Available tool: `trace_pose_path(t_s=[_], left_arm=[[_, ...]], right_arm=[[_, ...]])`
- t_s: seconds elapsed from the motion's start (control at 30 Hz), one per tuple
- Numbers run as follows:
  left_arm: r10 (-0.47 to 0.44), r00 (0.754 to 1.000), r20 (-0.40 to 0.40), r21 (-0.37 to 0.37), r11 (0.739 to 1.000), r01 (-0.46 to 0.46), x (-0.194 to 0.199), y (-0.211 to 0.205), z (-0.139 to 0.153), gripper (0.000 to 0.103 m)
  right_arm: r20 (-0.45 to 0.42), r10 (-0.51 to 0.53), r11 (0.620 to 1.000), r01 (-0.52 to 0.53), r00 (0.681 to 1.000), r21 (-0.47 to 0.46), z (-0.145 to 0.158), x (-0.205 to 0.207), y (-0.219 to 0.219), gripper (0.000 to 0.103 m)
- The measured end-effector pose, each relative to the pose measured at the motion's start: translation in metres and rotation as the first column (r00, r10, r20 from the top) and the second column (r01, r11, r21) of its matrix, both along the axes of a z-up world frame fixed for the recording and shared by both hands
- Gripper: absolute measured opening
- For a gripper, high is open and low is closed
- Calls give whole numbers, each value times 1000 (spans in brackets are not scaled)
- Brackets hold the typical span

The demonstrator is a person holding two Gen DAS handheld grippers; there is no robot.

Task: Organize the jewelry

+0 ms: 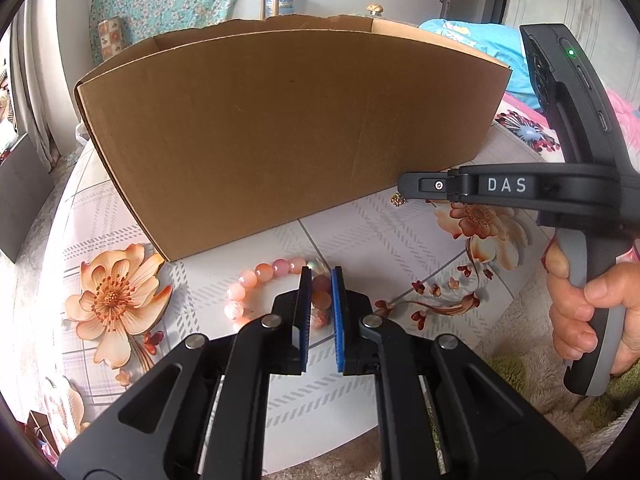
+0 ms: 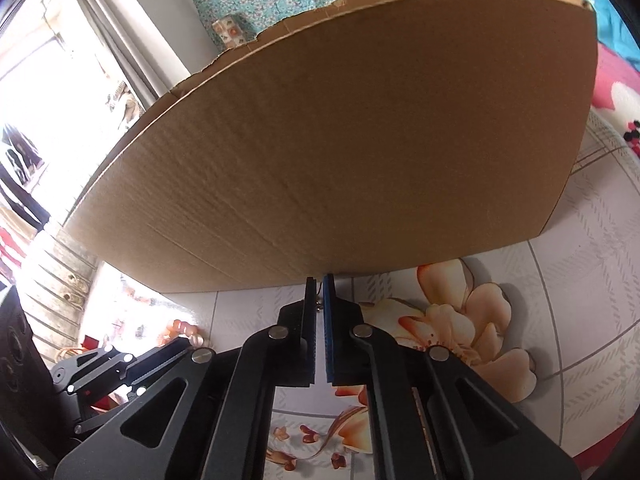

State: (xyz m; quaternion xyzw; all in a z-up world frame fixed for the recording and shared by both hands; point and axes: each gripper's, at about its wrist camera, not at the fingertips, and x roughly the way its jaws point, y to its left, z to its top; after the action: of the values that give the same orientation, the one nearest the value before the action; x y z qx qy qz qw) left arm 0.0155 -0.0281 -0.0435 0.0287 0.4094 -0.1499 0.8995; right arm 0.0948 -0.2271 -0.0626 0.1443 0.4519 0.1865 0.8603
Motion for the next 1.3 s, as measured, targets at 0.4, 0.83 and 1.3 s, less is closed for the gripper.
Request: trace_pose_path(t_s=[0.4,0.83,1.3], left_arm=[[4,1000,0,7,1000,-4,0,-1,0,9],[8,1000,1,11,1000,-8,1,-3,0,9],[9,1000,4,0,1000,-9,-1,-2,-1,9]], right_arm=[[-8,-14,995,14,1000,97,17,-4,-22,4],[25,-8,992,11,1000,-123,17,-1,17,20],[56,-36,979,46,998,-198,16,-22,50,2]])
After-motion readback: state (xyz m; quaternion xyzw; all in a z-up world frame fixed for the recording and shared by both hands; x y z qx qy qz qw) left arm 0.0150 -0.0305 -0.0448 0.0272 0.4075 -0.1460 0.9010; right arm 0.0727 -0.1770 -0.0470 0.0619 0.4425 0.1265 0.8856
